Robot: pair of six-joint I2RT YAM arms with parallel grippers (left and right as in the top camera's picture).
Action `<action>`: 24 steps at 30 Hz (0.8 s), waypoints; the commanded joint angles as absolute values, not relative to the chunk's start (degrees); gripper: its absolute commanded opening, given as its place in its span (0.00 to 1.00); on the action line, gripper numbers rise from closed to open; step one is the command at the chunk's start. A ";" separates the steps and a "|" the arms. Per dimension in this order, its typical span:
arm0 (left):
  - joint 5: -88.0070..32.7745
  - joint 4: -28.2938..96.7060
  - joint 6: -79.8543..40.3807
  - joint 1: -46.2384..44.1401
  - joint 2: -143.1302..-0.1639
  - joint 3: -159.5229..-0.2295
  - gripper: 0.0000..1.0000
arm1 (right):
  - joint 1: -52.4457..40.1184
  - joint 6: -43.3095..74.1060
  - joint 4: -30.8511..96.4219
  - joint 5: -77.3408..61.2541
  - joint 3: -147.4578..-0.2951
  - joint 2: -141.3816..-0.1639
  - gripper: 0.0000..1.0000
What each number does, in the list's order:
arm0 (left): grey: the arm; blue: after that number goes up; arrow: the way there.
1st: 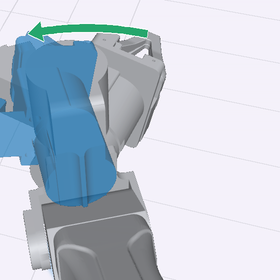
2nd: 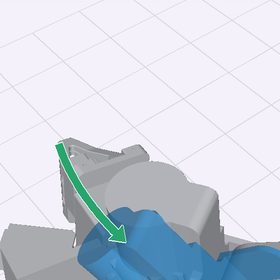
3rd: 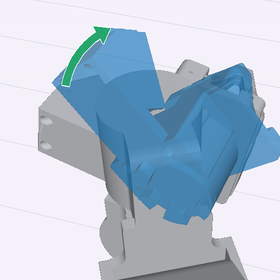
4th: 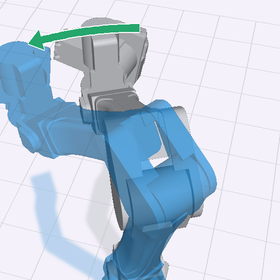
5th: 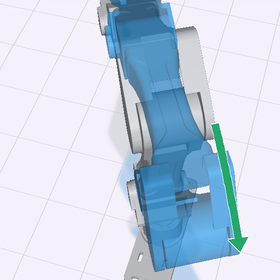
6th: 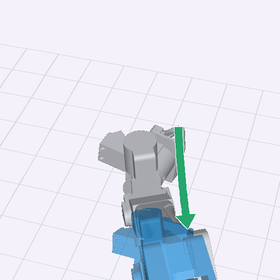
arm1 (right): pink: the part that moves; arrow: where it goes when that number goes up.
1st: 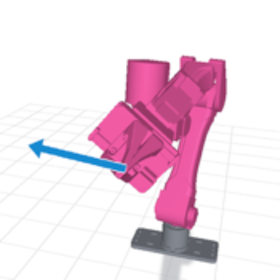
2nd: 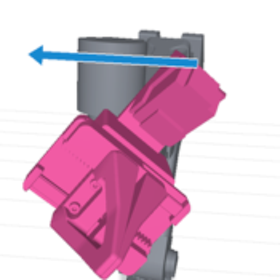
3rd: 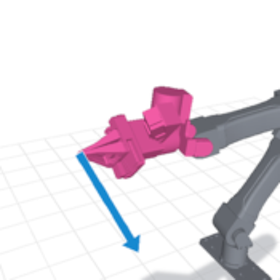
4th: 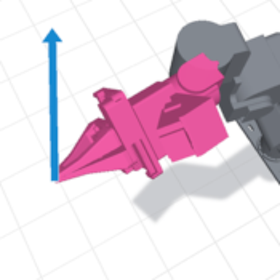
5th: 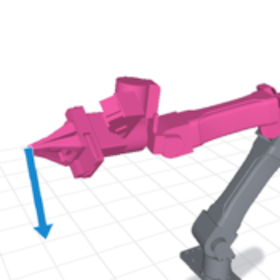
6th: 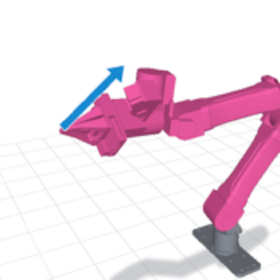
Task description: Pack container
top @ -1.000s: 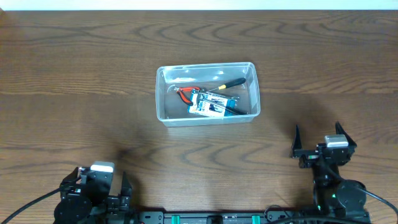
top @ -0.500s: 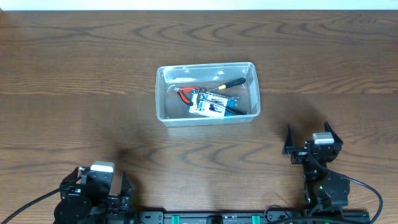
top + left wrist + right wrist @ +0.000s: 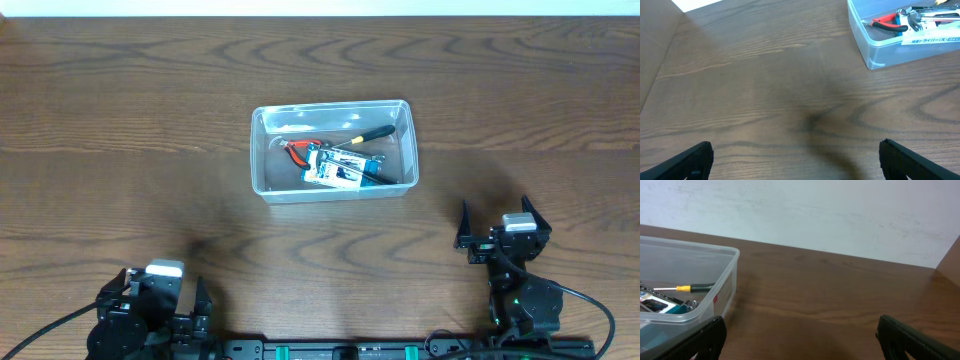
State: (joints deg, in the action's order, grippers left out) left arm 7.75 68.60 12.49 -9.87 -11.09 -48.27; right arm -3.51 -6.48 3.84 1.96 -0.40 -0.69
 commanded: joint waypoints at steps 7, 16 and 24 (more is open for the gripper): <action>8.21 68.58 12.84 -10.07 -11.00 -48.16 0.98 | -3.73 -6.92 4.10 2.11 -0.32 -0.27 0.99; 8.21 68.58 12.84 -10.07 -11.00 -48.16 0.98 | -3.73 -6.92 4.10 2.11 -0.32 -0.27 0.99; 1.56 60.03 12.80 -9.93 -9.34 -46.52 0.98 | -3.73 -6.92 4.10 2.11 -0.32 -0.27 0.99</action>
